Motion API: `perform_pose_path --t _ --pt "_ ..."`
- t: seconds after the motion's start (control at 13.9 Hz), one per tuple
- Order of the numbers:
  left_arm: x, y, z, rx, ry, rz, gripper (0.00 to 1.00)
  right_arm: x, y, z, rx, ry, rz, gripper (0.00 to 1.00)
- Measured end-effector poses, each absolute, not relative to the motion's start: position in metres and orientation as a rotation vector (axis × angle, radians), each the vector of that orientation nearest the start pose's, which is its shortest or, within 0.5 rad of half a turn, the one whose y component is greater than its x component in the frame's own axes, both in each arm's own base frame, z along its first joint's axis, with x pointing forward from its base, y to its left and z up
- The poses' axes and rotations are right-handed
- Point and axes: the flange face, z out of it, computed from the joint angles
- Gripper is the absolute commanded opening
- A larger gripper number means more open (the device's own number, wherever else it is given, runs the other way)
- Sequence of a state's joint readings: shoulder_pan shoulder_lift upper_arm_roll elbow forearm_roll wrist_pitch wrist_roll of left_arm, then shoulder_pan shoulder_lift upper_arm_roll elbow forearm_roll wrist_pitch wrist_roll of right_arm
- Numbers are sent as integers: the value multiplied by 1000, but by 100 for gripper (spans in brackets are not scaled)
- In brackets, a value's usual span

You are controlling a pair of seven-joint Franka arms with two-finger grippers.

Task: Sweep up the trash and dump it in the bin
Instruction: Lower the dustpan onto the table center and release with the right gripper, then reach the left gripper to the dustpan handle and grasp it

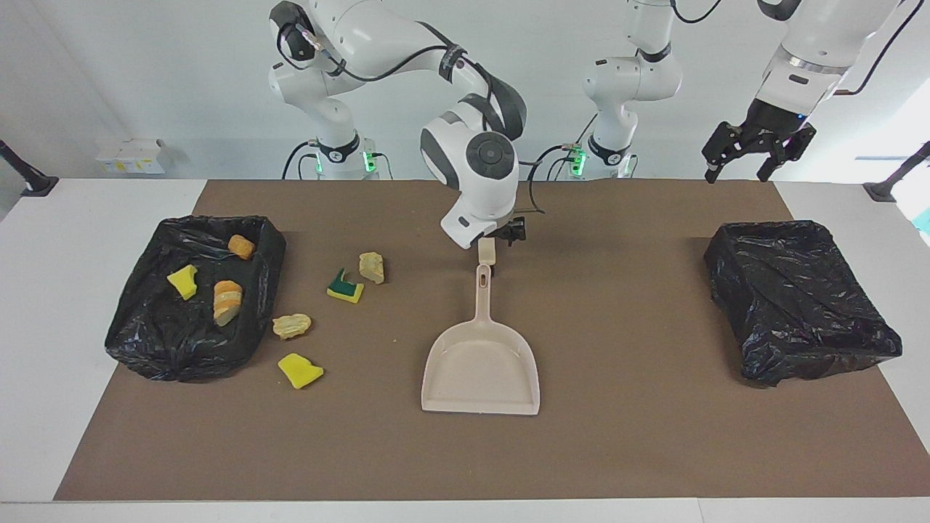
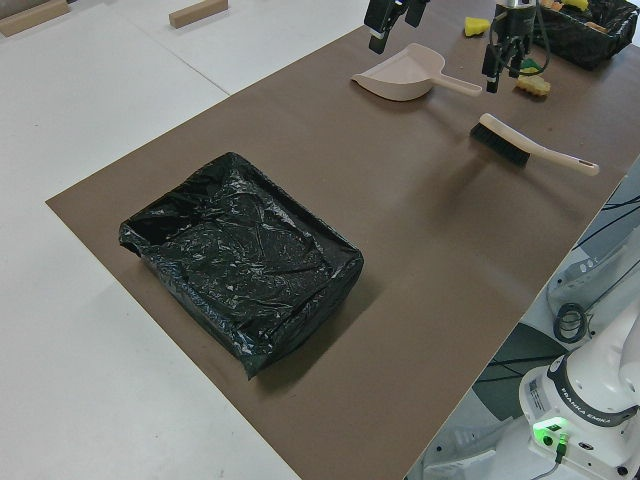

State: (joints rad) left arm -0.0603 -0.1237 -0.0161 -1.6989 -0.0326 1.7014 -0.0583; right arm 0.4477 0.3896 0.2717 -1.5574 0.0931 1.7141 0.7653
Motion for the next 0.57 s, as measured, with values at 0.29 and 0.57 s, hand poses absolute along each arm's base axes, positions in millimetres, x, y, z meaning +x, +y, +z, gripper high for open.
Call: perform_pose_path --t 0.29,0.57 --pt "566 -101 603 -3179 137 -337 100 422 432 393 -3092 167 411 100" --pt "596 -117 578 -3192 136 -473 100 374 412 356 -3076 197 374 100"
